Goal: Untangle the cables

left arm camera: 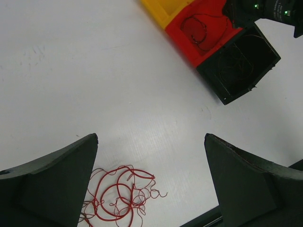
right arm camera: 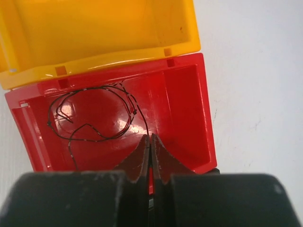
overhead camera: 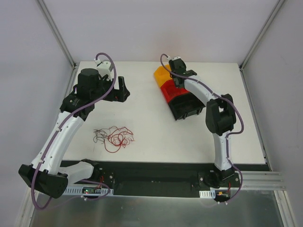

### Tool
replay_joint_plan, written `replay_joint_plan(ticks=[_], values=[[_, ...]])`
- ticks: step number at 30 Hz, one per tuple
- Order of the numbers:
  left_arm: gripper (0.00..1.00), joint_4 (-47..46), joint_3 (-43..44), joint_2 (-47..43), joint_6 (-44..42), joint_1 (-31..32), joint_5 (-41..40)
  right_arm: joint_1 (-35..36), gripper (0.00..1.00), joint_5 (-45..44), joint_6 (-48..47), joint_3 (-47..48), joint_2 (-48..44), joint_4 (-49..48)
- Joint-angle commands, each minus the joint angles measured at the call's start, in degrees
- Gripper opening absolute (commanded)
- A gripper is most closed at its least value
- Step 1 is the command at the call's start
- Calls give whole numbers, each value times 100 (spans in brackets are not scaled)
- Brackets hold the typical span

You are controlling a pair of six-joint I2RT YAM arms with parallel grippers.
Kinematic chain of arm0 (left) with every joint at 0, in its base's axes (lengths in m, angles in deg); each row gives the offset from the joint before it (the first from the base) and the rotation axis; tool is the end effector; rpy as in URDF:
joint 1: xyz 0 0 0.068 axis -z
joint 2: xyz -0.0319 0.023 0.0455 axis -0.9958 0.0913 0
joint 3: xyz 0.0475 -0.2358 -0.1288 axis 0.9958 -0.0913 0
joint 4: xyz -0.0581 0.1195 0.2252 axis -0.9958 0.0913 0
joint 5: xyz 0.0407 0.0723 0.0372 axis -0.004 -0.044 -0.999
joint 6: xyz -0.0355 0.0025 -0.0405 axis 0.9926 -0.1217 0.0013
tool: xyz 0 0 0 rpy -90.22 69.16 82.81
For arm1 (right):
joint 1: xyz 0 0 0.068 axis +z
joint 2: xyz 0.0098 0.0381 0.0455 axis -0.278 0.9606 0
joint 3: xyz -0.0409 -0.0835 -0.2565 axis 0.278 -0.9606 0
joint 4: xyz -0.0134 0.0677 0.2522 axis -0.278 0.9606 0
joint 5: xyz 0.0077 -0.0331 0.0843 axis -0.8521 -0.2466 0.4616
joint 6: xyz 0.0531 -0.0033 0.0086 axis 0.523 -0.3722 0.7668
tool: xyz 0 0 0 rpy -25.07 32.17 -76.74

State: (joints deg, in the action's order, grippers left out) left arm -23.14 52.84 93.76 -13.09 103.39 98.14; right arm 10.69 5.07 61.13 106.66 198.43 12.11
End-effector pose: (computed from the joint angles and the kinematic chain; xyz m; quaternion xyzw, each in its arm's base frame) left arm 0.2276 -0.0833 0.4098 0.1086 0.8119 -0.2106 0.5336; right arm 0.4459 0.2084 0.2532 -0.2479 0.8589 -0.1625 0.4176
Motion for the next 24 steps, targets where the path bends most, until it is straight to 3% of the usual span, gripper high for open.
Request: replay_joint_plan(ticks=[1,7,12,20,24], values=[[94,-194,-57,22,149,-105,258,-46,1,-63,25,215,74,3],[94,-247,-74,127,255,-237,540,-213,2,262,51,671,575,55],[94,-274,-101,154,272,-290,540,-266,14,272,86,1164,822,512],[93,-309,-101,215,351,-395,707,-240,55,324,201,375,-257,496],[93,-326,-136,251,386,-501,760,-204,70,394,253,49,-838,390]])
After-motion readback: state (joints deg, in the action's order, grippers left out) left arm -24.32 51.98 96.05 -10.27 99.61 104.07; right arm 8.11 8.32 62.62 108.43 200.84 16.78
